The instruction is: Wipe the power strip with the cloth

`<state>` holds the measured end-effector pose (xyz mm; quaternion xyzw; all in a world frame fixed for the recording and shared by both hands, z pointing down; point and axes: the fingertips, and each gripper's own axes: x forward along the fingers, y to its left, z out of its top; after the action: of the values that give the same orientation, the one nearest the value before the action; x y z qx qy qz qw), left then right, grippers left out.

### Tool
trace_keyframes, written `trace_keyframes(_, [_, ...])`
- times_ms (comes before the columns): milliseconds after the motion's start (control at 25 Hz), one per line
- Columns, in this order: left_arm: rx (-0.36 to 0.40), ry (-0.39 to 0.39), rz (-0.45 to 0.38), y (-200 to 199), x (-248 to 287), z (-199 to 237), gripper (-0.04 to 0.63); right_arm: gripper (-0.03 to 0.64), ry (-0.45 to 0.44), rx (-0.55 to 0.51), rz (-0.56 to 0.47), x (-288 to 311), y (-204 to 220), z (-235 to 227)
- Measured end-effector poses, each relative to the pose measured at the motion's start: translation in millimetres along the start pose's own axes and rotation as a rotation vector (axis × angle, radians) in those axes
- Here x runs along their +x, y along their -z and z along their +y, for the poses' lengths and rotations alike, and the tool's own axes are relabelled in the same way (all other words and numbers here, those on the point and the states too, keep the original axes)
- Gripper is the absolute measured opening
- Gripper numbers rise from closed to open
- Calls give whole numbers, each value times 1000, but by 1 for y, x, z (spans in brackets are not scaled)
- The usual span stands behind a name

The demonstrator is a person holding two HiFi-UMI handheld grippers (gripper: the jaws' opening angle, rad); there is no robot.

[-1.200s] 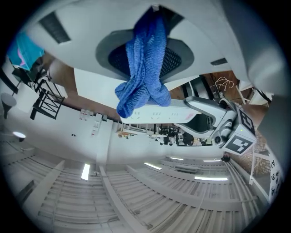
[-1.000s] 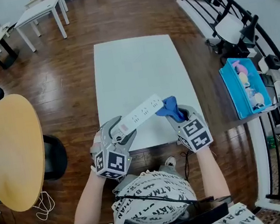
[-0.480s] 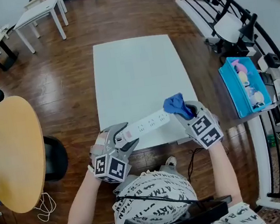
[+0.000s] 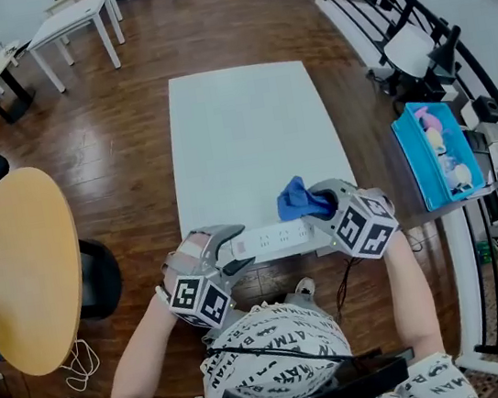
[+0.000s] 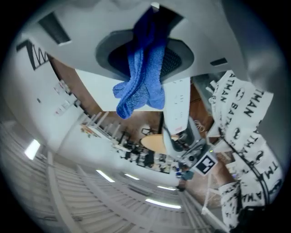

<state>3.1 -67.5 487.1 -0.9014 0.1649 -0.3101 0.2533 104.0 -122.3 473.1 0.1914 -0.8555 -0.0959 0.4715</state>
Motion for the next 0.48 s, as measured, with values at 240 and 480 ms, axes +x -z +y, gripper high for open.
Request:
trace_keyframes(240, [85, 87, 6, -6, 6, -19, 285, 137, -225, -305, 67, 7, -9, 34])
trace_keyframes(480, [102, 114, -16, -18, 12, -31, 285, 137, -276, -338, -25, 18, -42, 49])
